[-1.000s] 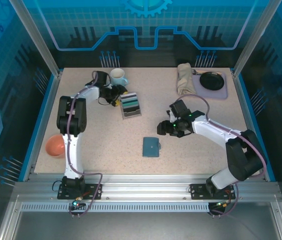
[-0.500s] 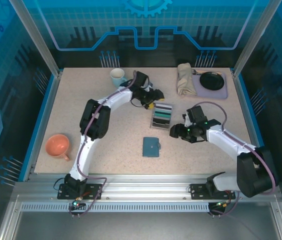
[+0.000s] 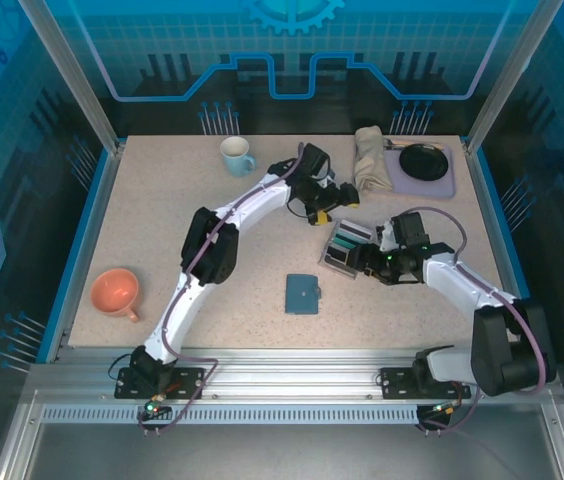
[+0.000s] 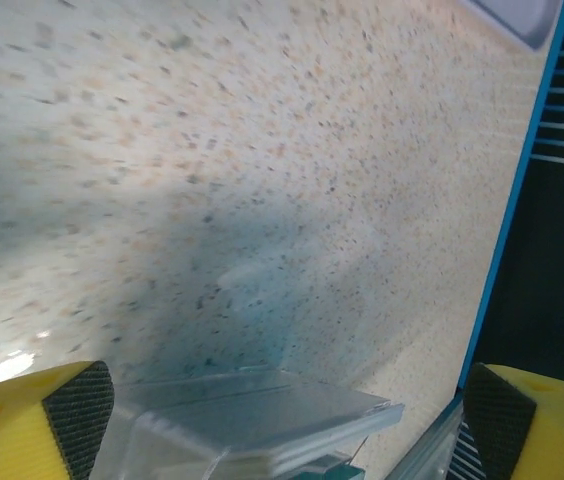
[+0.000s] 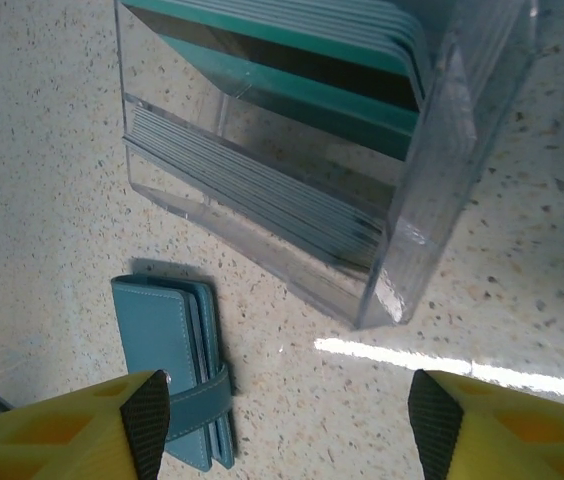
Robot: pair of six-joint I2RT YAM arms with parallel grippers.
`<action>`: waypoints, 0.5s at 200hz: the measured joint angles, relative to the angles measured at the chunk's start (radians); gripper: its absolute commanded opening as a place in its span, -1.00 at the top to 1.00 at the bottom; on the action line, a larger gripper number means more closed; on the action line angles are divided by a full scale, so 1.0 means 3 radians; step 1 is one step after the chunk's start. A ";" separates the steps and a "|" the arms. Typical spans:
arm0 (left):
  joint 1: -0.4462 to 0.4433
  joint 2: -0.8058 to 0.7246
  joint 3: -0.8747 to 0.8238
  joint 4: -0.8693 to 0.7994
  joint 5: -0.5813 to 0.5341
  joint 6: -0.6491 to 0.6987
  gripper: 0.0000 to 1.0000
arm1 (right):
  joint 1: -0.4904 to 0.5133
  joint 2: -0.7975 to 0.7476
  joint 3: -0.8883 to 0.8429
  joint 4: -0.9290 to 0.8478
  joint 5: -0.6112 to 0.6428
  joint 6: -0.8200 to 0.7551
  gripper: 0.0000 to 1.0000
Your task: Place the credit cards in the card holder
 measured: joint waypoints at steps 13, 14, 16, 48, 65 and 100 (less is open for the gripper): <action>0.0061 -0.0248 -0.0310 0.0006 -0.0085 -0.0003 -0.93 | 0.0017 0.0114 0.0001 0.0071 -0.0036 0.0004 -0.34; 0.0064 -0.0264 -0.0329 0.0004 -0.0090 -0.0001 -0.93 | 0.0018 0.0120 0.0001 0.0076 -0.0036 0.0004 -0.34; 0.0074 -0.0317 -0.0395 0.0008 -0.0107 -0.0001 -0.93 | 0.0023 0.0144 0.0001 0.0090 -0.0042 0.0004 -0.34; 0.0219 -0.1132 -0.1382 0.0107 -0.0313 -0.0003 -0.94 | 0.0181 0.0436 0.0067 0.0187 -0.0109 0.0003 -0.33; 0.0262 -0.1578 -0.1906 0.0242 -0.0420 -0.0003 -0.94 | 0.0318 0.0567 0.0169 0.0223 -0.0123 0.0001 -0.33; 0.0304 -0.2247 -0.2852 0.0476 -0.0567 -0.0025 -0.94 | 0.0661 0.0870 0.0510 0.0317 -0.0121 -0.0047 -0.33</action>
